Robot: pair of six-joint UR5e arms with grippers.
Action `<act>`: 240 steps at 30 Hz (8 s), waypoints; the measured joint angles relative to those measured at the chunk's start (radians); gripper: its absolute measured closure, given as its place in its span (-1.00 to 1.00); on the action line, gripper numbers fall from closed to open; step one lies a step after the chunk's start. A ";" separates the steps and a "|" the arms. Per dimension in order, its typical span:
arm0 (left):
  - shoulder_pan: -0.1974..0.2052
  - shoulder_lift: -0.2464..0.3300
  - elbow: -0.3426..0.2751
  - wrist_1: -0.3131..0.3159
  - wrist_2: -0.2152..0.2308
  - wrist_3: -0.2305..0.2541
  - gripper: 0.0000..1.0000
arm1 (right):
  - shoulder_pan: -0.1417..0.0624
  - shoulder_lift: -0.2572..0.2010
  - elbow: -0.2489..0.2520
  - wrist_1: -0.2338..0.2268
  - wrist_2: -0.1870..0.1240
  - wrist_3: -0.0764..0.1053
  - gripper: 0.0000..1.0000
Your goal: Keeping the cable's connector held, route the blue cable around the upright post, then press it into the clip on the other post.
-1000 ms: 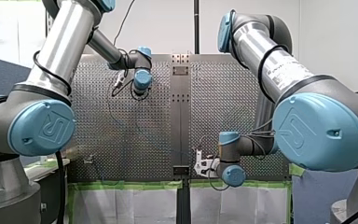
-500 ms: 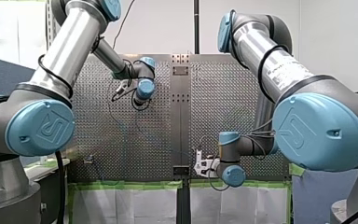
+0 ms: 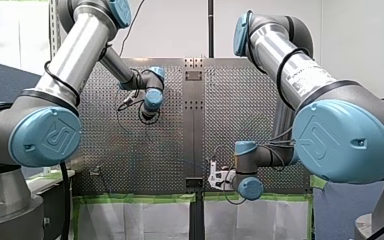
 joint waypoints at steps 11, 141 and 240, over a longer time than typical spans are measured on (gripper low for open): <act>0.028 -0.035 0.000 -0.053 -0.004 -0.029 -1.00 | 0.001 0.000 0.000 0.000 0.000 -0.002 1.00; -0.184 -0.305 0.000 -0.020 0.207 -0.533 -1.00 | 0.017 0.000 0.000 -0.001 0.002 -0.017 1.00; -0.285 -0.351 0.000 0.195 0.253 -0.711 1.00 | -0.070 -0.001 -0.021 0.031 0.009 -0.023 1.00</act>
